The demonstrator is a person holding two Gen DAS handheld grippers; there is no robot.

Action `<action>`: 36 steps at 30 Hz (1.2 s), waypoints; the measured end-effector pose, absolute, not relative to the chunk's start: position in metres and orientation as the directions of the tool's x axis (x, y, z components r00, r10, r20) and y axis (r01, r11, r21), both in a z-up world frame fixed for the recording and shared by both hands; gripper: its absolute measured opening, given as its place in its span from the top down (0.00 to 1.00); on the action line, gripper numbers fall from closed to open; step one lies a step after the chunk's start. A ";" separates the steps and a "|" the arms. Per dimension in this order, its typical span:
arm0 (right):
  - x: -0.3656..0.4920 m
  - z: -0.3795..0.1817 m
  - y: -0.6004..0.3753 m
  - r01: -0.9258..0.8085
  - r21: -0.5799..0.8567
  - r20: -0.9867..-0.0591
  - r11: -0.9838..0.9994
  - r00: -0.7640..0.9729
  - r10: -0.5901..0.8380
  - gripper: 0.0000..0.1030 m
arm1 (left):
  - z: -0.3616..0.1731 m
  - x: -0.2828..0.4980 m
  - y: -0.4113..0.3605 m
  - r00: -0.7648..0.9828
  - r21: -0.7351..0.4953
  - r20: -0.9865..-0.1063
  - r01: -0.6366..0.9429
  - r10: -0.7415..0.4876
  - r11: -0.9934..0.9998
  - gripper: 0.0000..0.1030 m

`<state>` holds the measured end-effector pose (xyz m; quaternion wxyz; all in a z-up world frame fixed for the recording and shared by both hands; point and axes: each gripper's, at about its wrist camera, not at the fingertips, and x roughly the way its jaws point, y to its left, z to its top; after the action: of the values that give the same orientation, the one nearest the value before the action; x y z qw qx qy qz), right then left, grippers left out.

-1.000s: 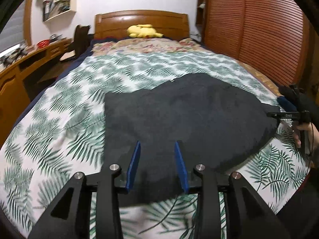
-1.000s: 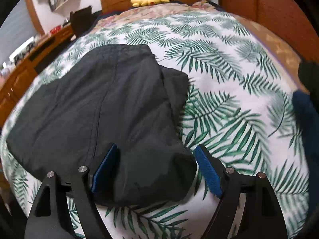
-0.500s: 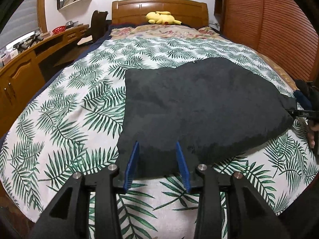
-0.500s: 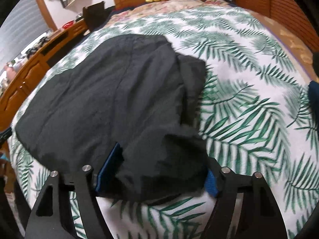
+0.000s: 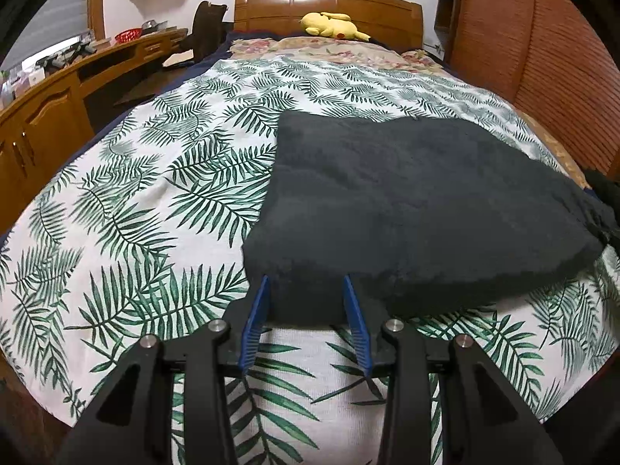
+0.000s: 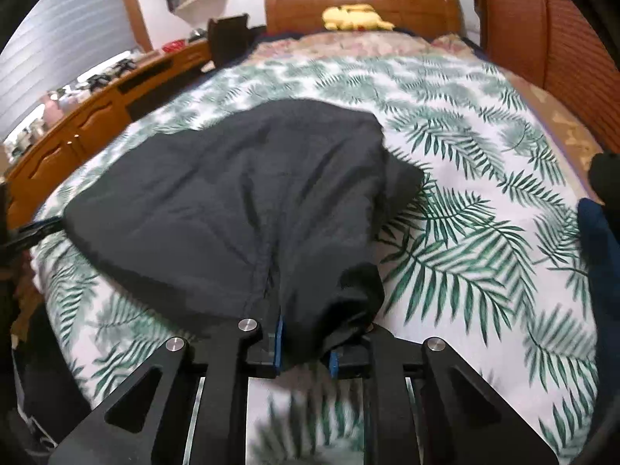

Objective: Fold large clothes

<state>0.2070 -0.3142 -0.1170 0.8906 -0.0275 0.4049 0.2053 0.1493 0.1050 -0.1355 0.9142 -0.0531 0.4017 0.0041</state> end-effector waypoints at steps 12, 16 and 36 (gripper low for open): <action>0.203 -0.108 -0.328 -0.325 0.064 -0.732 0.944 0.627 0.265 0.55 | -0.143 0.164 0.110 0.647 -0.094 -0.763 -0.088 -0.015 0.992 0.63; 0.208 -0.105 -0.326 -0.302 0.036 -0.719 0.953 0.654 0.235 0.47 | -0.151 0.167 0.110 0.626 -0.079 -0.780 -0.100 0.001 0.992 0.62; 0.214 -0.101 -0.197 -0.529 -0.029 -0.670 0.848 0.639 0.377 0.29 | -0.165 0.172 0.116 0.591 -0.149 -0.805 -0.107 -0.057 0.983 0.62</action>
<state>0.2139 -0.1966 -0.1010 0.8984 -0.1119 0.3417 0.2521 0.1723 0.1160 -0.1654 0.8872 -0.0912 0.4520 0.0141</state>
